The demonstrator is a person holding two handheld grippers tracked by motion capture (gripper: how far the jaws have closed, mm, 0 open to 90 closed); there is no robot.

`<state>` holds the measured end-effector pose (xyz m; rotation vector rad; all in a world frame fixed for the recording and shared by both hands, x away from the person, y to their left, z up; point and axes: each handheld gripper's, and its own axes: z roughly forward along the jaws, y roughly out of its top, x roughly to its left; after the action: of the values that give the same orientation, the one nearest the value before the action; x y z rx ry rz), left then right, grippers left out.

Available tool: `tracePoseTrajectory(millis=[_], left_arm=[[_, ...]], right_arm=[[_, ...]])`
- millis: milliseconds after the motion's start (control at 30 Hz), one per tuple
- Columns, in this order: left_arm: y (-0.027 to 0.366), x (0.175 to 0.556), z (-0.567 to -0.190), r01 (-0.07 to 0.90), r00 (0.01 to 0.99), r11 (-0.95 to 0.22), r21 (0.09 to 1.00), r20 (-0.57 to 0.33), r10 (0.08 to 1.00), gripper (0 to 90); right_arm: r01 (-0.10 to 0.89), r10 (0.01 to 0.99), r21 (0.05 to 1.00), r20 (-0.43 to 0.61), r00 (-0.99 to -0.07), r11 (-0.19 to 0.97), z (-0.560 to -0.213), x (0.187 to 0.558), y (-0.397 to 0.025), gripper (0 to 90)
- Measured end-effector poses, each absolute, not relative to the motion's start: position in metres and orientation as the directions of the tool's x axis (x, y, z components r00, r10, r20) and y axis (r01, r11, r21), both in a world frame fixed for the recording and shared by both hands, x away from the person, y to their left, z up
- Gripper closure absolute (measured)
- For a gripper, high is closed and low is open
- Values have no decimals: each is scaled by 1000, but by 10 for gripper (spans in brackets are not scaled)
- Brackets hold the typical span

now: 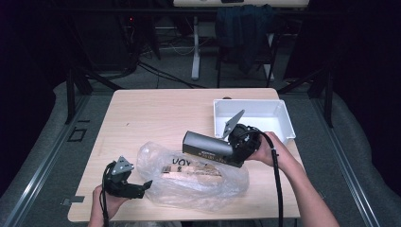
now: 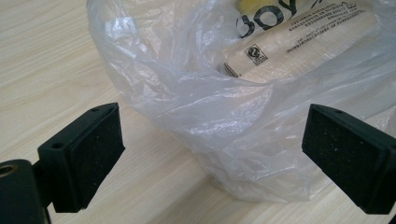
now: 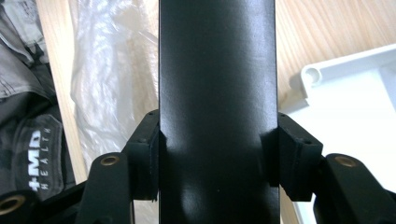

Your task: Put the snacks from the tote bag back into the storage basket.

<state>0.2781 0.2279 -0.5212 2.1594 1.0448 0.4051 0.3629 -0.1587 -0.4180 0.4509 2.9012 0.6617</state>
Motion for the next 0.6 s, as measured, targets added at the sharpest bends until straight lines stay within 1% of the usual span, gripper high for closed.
tracePoseTrajectory(millis=[367,467,500,600], left_arm=[[235,278,-522,574,605,-410,709,-29,796,41],[234,278,-523,574,610,-416,705,-30,792,40],[234,278,-524,573,610,-418,705,-27,792,38],[234,278,-524,576,607,-411,706,-33,794,37]], right_arm=[[248,320,429,-103,-942,868,-404,374,-183,423],[249,325,446,-102,-940,860,-403,376,-190,423],[244,323,433,-116,-939,868,-401,378,-192,423],[254,336,442,-118,-934,860,-400,382,-202,423]])
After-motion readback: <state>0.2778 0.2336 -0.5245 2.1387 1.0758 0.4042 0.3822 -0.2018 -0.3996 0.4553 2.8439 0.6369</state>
